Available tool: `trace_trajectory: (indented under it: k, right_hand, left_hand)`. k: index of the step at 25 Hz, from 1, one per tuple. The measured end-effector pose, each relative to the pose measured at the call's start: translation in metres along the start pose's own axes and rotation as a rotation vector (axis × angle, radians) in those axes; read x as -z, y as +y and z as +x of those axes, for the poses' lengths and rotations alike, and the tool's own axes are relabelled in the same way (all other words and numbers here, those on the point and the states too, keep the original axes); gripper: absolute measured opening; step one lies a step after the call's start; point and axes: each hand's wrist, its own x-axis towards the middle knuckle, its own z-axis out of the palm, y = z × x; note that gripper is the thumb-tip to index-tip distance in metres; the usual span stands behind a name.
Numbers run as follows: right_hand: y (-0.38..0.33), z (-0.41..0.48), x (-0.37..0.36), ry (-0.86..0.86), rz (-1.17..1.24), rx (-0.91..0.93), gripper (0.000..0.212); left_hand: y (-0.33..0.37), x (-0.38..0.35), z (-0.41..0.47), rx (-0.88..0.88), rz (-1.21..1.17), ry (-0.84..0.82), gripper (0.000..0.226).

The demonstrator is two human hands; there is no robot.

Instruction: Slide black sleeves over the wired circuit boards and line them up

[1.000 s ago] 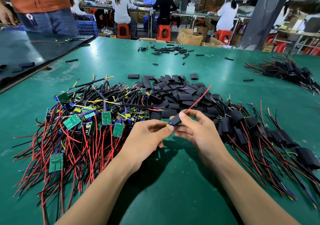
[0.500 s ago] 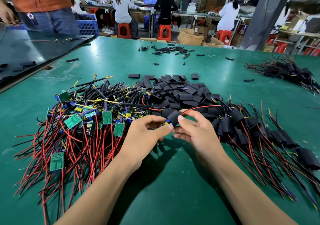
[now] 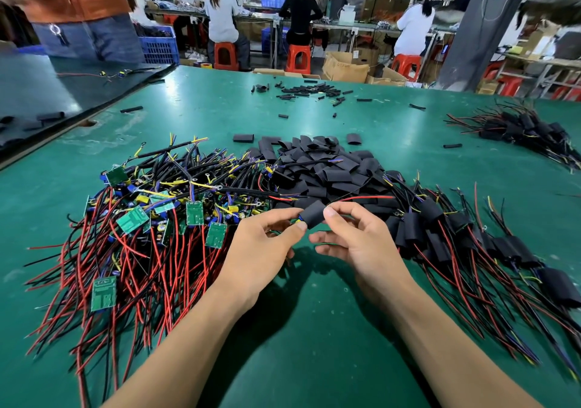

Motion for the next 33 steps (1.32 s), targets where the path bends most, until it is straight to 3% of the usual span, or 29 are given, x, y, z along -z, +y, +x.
trace_trajectory:
  k: [9,16,23,28,33]
  right_hand:
    - [-0.001,0.001,0.002,0.004,0.004,-0.064,0.011]
    - [0.001,-0.004,-0.004,0.007,-0.082,-0.018,0.012]
    - [0.007,-0.005,-0.007,0.000,-0.174,0.143,0.009]
    - [0.004,-0.003,-0.004,0.049,-0.127,0.102,0.007]
    - [0.000,-0.001,-0.001,0.109,0.002,0.038,0.007]
  left_hand:
    - [0.001,0.000,0.000,0.021,-0.045,-0.039,0.020]
    - [0.000,-0.004,-0.001,-0.083,0.145,0.058,0.017]
    - [0.003,0.000,-0.001,-0.047,-0.019,0.034,0.021]
    - [0.005,-0.002,-0.002,-0.019,-0.029,0.016,0.026]
    - [0.008,-0.002,-0.005,0.063,0.012,-0.085,0.007]
